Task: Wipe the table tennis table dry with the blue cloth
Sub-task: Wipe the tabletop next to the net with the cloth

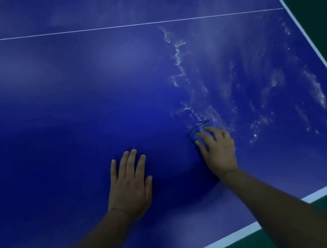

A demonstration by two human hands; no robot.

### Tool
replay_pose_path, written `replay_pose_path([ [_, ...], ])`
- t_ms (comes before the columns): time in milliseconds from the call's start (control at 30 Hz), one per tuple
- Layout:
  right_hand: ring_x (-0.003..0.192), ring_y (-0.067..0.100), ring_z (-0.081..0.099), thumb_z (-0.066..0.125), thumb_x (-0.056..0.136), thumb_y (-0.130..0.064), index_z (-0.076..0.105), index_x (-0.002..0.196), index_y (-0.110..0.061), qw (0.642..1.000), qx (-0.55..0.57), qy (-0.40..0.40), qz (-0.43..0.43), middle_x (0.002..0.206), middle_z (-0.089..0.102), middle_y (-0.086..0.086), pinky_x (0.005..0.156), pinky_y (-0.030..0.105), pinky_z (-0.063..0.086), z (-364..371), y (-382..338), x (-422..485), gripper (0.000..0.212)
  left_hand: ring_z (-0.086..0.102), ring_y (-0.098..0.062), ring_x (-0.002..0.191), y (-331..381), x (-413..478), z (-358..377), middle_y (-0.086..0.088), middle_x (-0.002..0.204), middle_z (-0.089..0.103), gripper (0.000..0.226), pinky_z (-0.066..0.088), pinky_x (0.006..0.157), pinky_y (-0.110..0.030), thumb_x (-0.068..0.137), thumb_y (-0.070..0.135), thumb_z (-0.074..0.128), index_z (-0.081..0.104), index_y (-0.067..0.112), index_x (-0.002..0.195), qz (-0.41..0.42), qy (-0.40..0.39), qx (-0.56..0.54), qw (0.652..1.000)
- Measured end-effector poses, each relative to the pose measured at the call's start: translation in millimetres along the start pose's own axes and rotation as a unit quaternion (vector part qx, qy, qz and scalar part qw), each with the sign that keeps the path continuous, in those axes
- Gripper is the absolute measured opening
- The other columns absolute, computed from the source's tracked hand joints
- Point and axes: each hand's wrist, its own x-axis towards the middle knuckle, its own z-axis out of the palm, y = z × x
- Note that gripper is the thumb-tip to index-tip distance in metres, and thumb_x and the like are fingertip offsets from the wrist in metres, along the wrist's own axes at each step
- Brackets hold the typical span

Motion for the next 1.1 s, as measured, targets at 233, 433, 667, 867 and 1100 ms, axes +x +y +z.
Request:
replay_pose_path([
  [233, 0.110, 0.030, 0.056, 0.051, 0.098, -0.056, 0.071, 0.106, -0.026, 0.970, 0.117, -0.045, -0.206, 0.122, 0.066, -0.001, 0.083, 0.041, 0.043, -11.8, -61.0, -108.8, 0.037, 0.024, -0.032, 0.150, 12.4, -4.6, 11.7, -0.016, 0.158, 0.034, 0.064, 0.017, 0.118, -0.059, 0.099, 0.044, 0.028, 0.043, 0.005, 0.148, -0.025, -0.012, 0.041, 0.999],
  [433, 0.102, 0.033, 0.056, 0.060, 0.089, -0.039, 0.062, 0.070, -0.015, 0.994, 0.089, -0.013, -0.066, 0.115, 0.065, 0.003, 0.077, 0.048, 0.048, -11.8, 9.8, -16.8, 0.030, 0.026, -0.032, 0.148, 14.8, -1.9, 12.4, -0.017, 0.156, 0.037, 0.064, 0.014, 0.118, -0.057, 0.096, 0.044, 0.033, 0.047, 0.006, 0.146, -0.035, -0.010, 0.072, 0.997],
  [667, 0.130, 0.025, 0.048, 0.044, 0.097, -0.048, 0.065, 0.120, -0.026, 0.968, 0.096, -0.071, -0.222, 0.146, 0.053, -0.001, 0.094, 0.045, 0.047, 6.4, -81.4, -40.7, 0.037, 0.034, -0.032, 0.143, 10.0, 5.6, 6.4, -0.017, 0.151, 0.043, 0.061, 0.020, 0.117, -0.057, 0.096, 0.042, 0.033, 0.053, 0.005, 0.140, -0.052, 0.012, 0.064, 0.997],
  [867, 0.112, 0.031, 0.059, 0.059, 0.091, -0.042, 0.073, 0.109, -0.018, 0.990, 0.045, -0.019, -0.130, 0.132, 0.063, 0.006, 0.084, 0.044, 0.050, 25.9, -47.4, 91.1, 0.034, 0.030, -0.033, 0.146, -4.8, 41.2, -4.4, -0.017, 0.154, 0.038, 0.062, 0.021, 0.118, -0.060, 0.097, 0.044, 0.032, 0.046, 0.006, 0.144, -0.069, 0.016, 0.043, 0.997],
  [1100, 0.115, 0.029, 0.055, 0.053, 0.097, -0.041, 0.071, 0.114, -0.018, 0.983, 0.098, -0.041, -0.147, 0.131, 0.062, 0.004, 0.089, 0.044, 0.049, 14.5, -63.4, 36.9, 0.033, 0.023, -0.030, 0.150, -22.7, 98.4, -17.4, -0.014, 0.159, 0.032, 0.065, 0.017, 0.121, -0.058, 0.098, 0.047, 0.027, 0.042, 0.009, 0.149, -0.072, 0.003, 0.021, 0.997],
])
